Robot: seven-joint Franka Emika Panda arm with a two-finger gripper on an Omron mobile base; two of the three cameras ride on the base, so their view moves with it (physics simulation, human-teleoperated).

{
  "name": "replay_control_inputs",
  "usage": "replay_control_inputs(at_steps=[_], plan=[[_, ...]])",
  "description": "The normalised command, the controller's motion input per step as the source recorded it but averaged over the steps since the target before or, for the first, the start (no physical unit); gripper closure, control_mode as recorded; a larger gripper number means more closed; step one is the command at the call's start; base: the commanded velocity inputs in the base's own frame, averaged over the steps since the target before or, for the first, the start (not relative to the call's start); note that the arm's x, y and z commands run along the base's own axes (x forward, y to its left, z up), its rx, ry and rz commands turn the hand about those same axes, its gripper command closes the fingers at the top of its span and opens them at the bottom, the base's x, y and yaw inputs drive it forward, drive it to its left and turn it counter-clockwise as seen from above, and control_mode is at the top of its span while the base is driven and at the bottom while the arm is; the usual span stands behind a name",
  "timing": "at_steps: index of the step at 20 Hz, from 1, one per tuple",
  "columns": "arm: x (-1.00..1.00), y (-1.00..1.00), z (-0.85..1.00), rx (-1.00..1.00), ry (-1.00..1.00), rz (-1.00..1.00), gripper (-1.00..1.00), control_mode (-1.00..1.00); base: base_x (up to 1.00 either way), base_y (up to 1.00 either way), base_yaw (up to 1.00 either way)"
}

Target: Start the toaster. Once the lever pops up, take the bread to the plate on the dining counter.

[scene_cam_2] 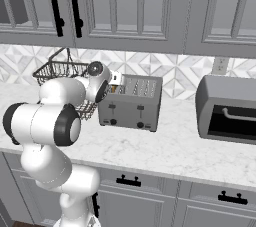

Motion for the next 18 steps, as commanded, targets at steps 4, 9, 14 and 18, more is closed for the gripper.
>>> replay_control_inputs(at_steps=[4, 9, 14, 18], plan=[[0.00, 0.00, 0.00, 0.00, 0.00, 0.00, -1.00, -1.00, 0.00, 0.00, 0.00], [0.00, 0.00, 0.00, 0.00, 0.00, 0.00, -1.00, -1.00, 0.00, 0.00, 0.00], [0.00, 0.00, 0.00, 0.00, 0.00, 0.00, -1.00, -1.00, 0.00, 0.00, 0.00], [0.00, 0.00, 0.00, 0.00, 0.00, 0.00, -1.00, -1.00, 0.00, 0.00, 0.00]])
